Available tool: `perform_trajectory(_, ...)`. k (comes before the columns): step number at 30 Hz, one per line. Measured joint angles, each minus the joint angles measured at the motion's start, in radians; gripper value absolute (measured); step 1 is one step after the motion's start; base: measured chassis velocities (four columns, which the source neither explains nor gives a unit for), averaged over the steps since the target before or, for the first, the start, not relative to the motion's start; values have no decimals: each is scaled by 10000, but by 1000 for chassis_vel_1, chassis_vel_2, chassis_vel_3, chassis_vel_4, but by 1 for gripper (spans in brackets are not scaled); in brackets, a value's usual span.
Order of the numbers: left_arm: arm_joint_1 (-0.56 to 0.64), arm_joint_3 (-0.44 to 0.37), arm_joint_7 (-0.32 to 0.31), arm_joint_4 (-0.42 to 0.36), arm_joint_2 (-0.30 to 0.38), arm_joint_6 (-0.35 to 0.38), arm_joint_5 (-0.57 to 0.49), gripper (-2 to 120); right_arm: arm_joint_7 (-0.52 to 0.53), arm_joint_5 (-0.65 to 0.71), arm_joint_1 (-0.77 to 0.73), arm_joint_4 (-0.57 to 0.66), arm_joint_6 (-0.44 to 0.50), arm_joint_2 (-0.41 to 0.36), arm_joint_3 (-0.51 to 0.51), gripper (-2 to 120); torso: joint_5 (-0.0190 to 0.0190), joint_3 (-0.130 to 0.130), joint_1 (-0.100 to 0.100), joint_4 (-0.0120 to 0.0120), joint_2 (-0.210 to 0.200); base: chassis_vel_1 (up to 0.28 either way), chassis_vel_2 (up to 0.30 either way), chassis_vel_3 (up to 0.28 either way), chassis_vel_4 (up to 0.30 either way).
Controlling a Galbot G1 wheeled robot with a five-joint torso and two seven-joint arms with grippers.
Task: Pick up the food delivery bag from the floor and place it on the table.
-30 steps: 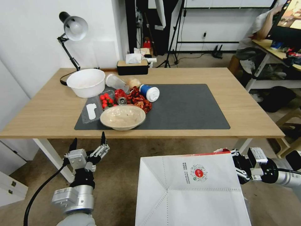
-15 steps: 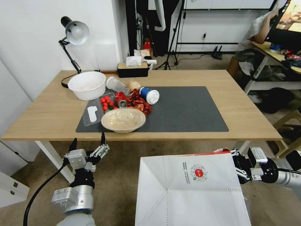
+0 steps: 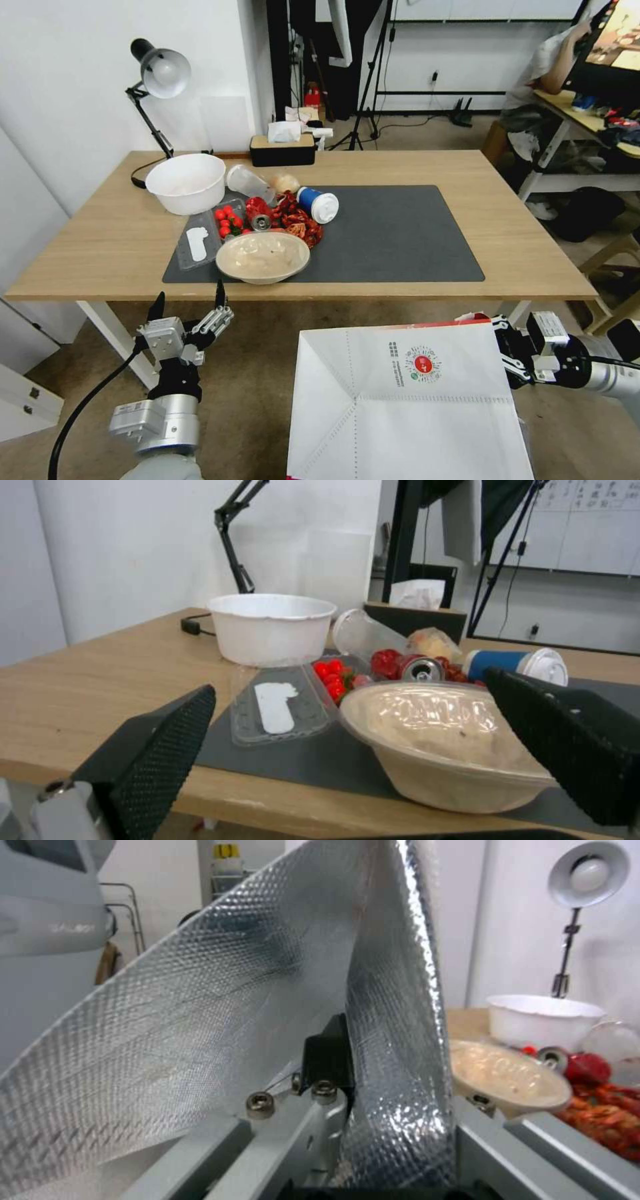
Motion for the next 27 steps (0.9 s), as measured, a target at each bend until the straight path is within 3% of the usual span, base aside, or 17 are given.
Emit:
perform_trajectory(8, 102, -39, -27, -70, -96, -139, 62, 100, 1248, 677, -4, 204, 273, -45, 259, 0, 1, -20, -17, 1, -35, 0, 0, 0, 0)
perform_trajectory(14, 93, -18, -37, -59, -110, -184, 78, 100, 3435, 1705, 68, 702, 488, -77, 757, 0, 1, -30, -24, 2, -55, 0, 0, 0, 0)
perform_trajectory(15, 91, -28, -42, -61, -98, -189, 79, 100, 4368, 2164, 106, 904, 478, -182, 978, 0, -1, -33, -27, 1, -61, 0, 0, 0, 0)
perform_trajectory(18, 91, -40, -47, -62, -80, -211, 79, 100, 5276, 2550, 154, 1087, 389, -302, 1167, 0, -1, -36, -29, 1, -63, 0, 0, 0, 0)
perform_trajectory(20, 82, -44, -76, -46, -63, -243, 77, 100, 7025, 3188, 270, 1382, 83, -503, 1348, 0, -1, -39, -32, 1, -70, 0, 0, 0, 0)
perform_trajectory(21, 82, -44, -76, -46, -63, -243, 77, 100, 7025, 3188, 270, 1382, 83, -503, 1348, 0, -1, -39, -32, 1, -70, 0, 0, 0, 0)
perform_trajectory(24, 38, -30, -90, 4, -43, -270, 63, 100, 9385, 3782, 483, 1682, -131, -709, 1298, 0, 0, -43, -34, 1, -76, 0, 0, 0, 0)
perform_trajectory(25, 38, -30, -90, 4, -43, -270, 63, 100, 9385, 3782, 483, 1682, -131, -709, 1298, 0, 0, -43, -34, 1, -76, 0, 0, 0, 0)
perform_trajectory(27, 32, -12, -93, 48, -37, -323, 62, 100, 10900, 4035, 684, 1787, -244, -859, 1127, 0, 0, -45, -36, 1, -80, 0, 0, 0, 0)
